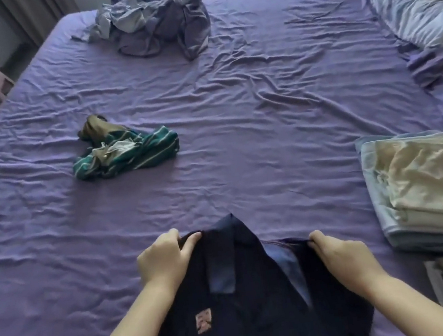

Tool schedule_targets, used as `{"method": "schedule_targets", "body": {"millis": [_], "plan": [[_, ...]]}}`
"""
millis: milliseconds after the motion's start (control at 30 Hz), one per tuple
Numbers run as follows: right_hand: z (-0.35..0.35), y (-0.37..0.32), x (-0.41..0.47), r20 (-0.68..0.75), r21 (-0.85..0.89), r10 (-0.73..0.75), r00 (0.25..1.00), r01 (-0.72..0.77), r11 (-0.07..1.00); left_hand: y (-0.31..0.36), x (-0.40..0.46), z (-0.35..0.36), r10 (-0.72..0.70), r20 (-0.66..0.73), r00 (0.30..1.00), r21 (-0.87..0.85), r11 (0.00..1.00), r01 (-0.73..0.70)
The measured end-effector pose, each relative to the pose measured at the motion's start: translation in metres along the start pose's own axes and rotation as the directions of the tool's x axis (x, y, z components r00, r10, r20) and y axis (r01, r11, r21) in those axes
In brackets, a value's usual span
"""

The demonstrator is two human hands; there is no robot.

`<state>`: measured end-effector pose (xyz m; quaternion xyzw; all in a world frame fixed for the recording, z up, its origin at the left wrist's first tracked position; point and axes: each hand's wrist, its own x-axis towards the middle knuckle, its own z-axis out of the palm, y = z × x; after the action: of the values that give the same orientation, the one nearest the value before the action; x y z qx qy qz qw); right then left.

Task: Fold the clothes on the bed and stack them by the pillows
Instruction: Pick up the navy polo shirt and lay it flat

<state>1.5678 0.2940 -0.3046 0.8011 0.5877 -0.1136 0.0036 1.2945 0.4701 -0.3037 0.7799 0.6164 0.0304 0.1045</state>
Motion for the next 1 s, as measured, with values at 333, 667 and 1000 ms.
{"method": "schedule_targets", "body": {"millis": [333, 667, 1000], "plan": [[0.058, 0.01, 0.088, 0.003, -0.072, 0.217, 0.976, -0.216, 0.974, 0.026, 0.092, 0.086, 0.12, 0.101, 0.988, 0.167, 0.977, -0.135], [0.069, -0.033, 0.076, -0.228, 0.165, 0.114, 0.967, -0.077, 0.983, 0.051, 0.092, 0.101, 0.357, -0.1, 0.929, -0.192, 0.909, -0.37], [0.039, -0.033, 0.141, -0.064, 0.686, 0.416, 0.907, -0.263, 0.678, 0.076, 0.126, 0.096, 0.784, 0.384, 0.487, 0.028, 0.517, -0.855]]}}
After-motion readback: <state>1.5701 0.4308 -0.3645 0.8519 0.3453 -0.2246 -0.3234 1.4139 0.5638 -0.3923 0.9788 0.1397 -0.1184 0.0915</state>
